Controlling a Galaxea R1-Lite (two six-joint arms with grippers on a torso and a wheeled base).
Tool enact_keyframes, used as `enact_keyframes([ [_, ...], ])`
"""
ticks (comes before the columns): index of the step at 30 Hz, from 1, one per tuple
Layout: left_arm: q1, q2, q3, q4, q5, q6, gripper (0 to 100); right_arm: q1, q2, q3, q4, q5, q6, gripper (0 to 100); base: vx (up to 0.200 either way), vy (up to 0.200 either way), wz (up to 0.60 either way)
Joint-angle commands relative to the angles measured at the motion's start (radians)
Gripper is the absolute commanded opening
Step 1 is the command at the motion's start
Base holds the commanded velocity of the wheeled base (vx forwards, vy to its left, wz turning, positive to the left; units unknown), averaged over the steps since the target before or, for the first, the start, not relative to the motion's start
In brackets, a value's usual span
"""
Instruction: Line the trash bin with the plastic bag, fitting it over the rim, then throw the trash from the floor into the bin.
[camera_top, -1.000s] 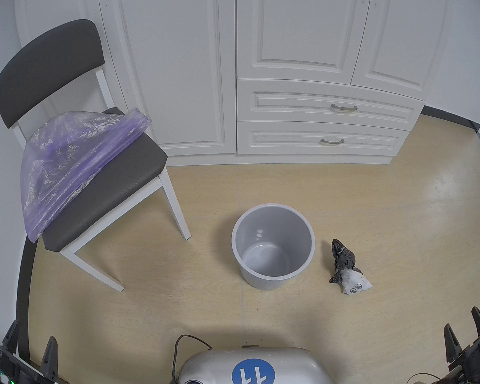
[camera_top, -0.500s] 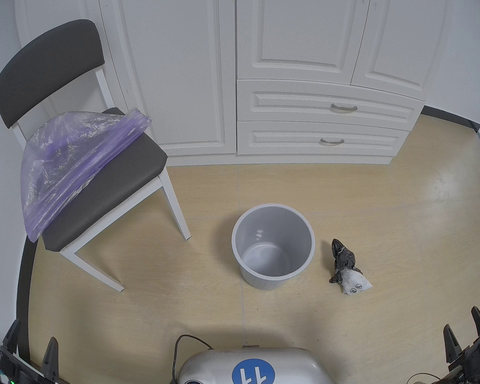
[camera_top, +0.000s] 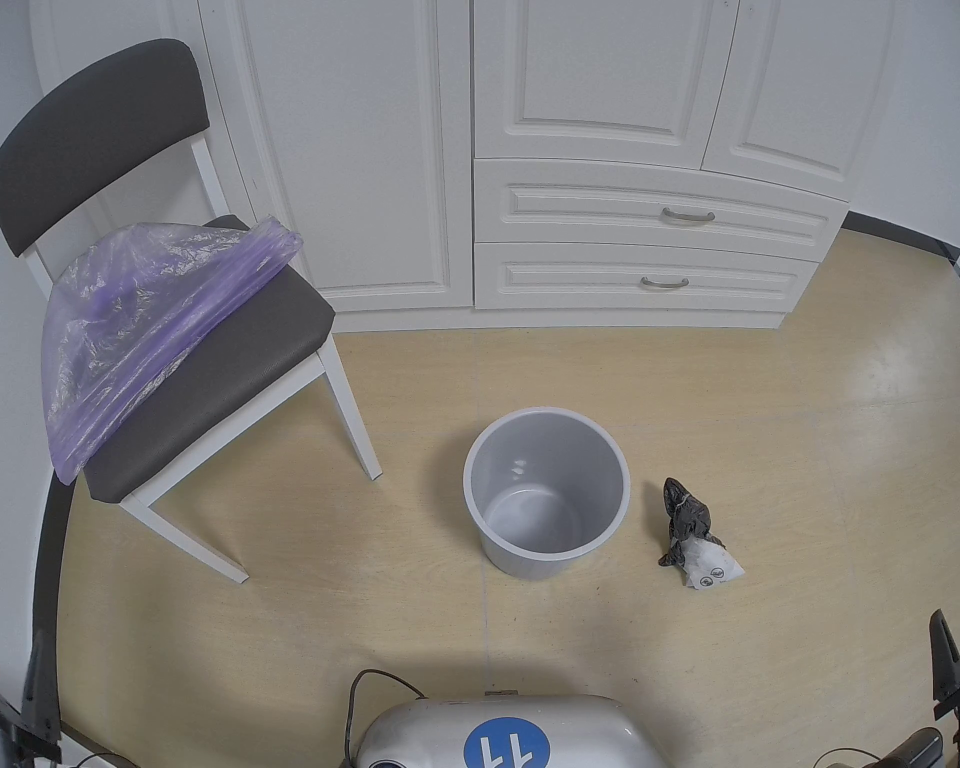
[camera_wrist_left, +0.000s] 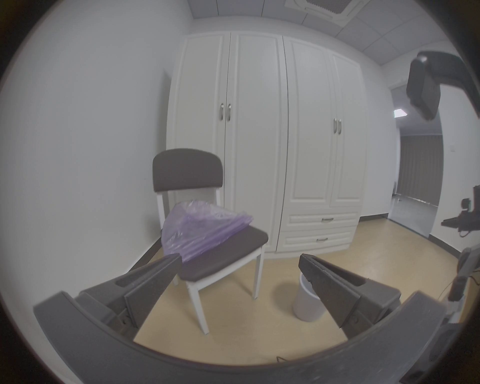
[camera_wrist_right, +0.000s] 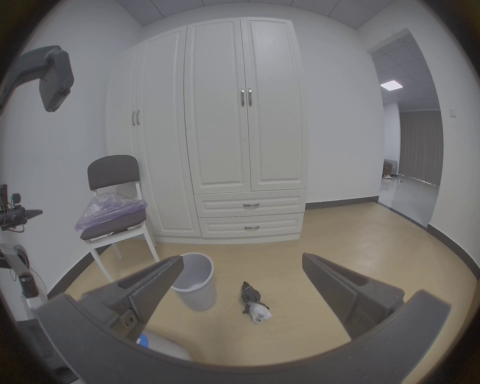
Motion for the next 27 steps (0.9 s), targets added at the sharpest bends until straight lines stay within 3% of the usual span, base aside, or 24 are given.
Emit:
enact_keyframes([
  [1, -0.071, 0.087, -0.104, -0.026, -0.019, 0.004, 100, 0.036, 0.194, -0.087, 0.011, 0.02, 0.006, 100, 0.0, 0.0, 0.0],
  [11, -0.076, 0.285, -0.177, -0.032, 0.01, 0.043, 100, 0.104, 0.369, -0.194, 0.02, 0.032, -0.008, 100, 0.0, 0.0, 0.0],
  [16, -0.054, 0.407, -0.219, -0.036, 0.012, 0.073, 100, 0.081, 0.482, -0.234, 0.016, 0.027, -0.068, 100, 0.0, 0.0, 0.0],
  [24, -0.047, 0.561, -0.275, -0.038, 0.044, 0.112, 100, 0.076, 0.577, -0.332, 0.019, 0.038, 0.02, 100, 0.0, 0.0, 0.0],
  [27, -0.033, 0.624, -0.303, -0.039, 0.053, 0.114, 100, 0.07, 0.657, -0.349, 0.011, 0.032, 0.015, 100, 0.0, 0.0, 0.0],
])
